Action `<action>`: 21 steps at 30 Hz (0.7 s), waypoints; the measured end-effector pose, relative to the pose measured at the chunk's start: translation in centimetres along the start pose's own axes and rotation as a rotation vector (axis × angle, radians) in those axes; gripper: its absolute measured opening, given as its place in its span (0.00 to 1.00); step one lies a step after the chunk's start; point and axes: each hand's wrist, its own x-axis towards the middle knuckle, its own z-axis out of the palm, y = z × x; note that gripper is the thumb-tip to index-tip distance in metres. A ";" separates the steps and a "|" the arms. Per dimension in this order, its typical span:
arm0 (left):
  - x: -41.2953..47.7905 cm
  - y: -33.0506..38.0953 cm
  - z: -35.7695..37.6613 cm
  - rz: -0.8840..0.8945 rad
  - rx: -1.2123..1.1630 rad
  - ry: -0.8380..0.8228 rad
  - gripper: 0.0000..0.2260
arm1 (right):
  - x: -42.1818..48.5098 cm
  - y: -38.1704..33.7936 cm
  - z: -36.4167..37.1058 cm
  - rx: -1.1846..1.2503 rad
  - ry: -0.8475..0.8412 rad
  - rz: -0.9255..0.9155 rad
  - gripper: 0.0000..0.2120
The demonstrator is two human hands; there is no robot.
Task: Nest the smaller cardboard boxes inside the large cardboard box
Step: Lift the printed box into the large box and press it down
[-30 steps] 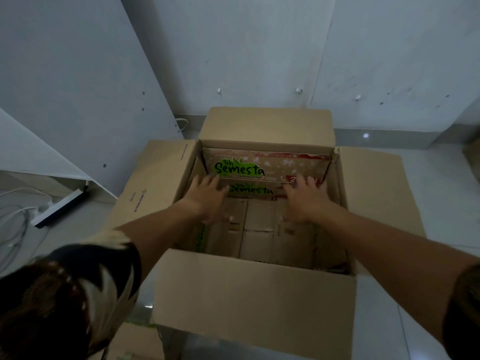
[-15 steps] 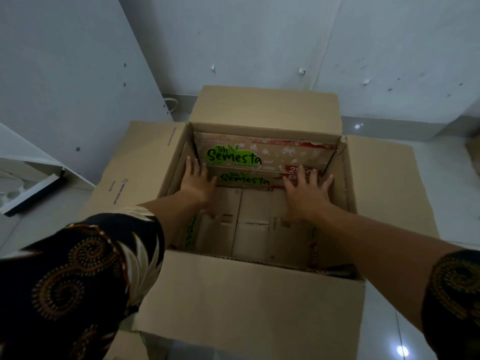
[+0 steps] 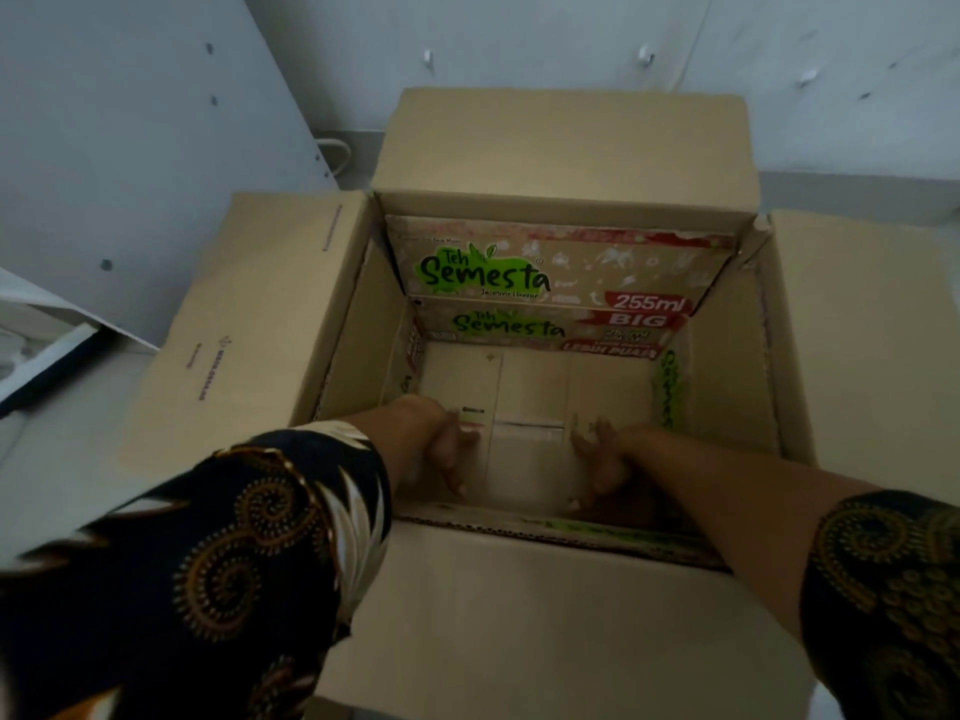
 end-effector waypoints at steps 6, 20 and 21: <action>0.6 1.4 0.4 0.009 -0.009 0.030 0.48 | -5.6 -0.6 -1.5 0.270 0.094 -0.125 0.54; -17.6 7.0 -0.5 0.201 -0.503 -0.005 0.39 | -23.5 -3.1 3.6 0.264 0.282 -0.332 0.44; -18.7 7.3 0.1 0.188 -0.496 0.069 0.41 | -23.8 -3.4 4.1 0.220 0.386 -0.315 0.42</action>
